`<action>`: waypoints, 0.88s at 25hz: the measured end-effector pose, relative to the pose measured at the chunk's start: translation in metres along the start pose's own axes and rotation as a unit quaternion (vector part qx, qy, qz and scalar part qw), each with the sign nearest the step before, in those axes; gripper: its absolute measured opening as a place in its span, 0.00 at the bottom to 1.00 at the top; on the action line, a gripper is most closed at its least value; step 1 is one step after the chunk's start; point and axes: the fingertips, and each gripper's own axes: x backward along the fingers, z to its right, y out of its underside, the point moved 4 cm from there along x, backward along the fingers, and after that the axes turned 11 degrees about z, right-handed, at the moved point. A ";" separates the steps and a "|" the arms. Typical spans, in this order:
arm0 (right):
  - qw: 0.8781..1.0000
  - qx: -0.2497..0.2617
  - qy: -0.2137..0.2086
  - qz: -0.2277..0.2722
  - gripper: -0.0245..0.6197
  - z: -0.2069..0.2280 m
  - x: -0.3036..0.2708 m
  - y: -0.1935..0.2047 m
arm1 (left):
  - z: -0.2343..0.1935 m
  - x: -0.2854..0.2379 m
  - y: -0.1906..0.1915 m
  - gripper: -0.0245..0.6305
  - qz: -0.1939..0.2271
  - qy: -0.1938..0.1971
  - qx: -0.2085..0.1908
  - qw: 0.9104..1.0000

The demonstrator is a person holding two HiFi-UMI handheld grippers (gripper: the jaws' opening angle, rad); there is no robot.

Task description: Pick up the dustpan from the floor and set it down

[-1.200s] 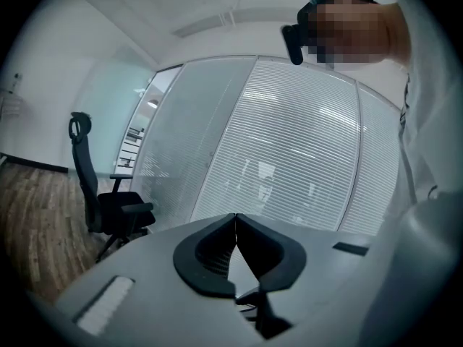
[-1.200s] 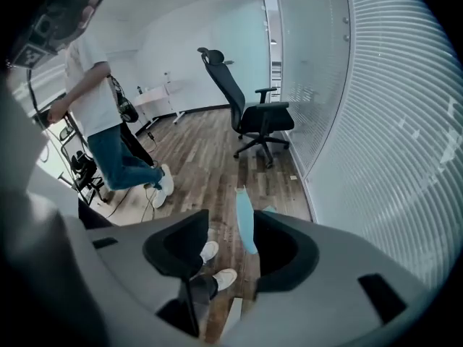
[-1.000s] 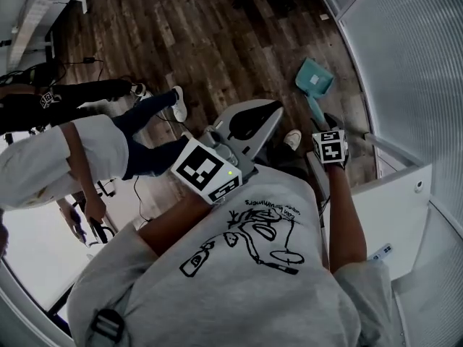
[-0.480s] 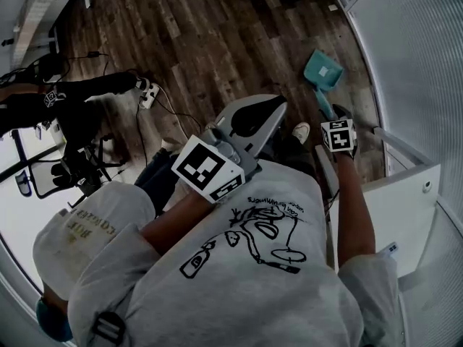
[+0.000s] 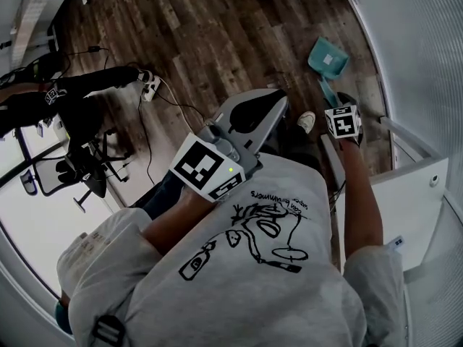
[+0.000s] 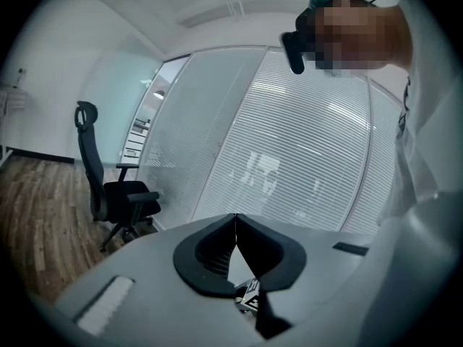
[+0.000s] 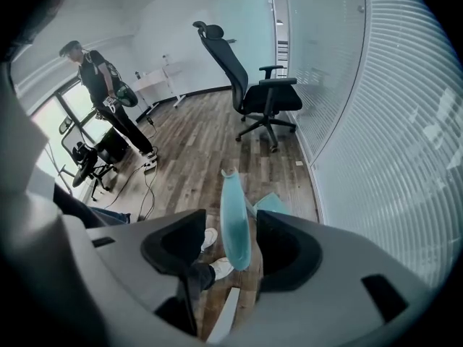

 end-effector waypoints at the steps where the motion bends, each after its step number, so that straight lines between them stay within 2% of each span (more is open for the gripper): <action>1: 1.000 0.000 -0.002 -0.002 0.33 0.001 -0.002 0.002 | -0.001 -0.001 0.002 0.04 -0.002 -0.002 0.001 1.000; 22: 1.000 0.002 -0.008 -0.016 0.32 0.009 -0.034 0.020 | -0.012 0.006 0.035 0.04 -0.026 -0.026 0.016 0.999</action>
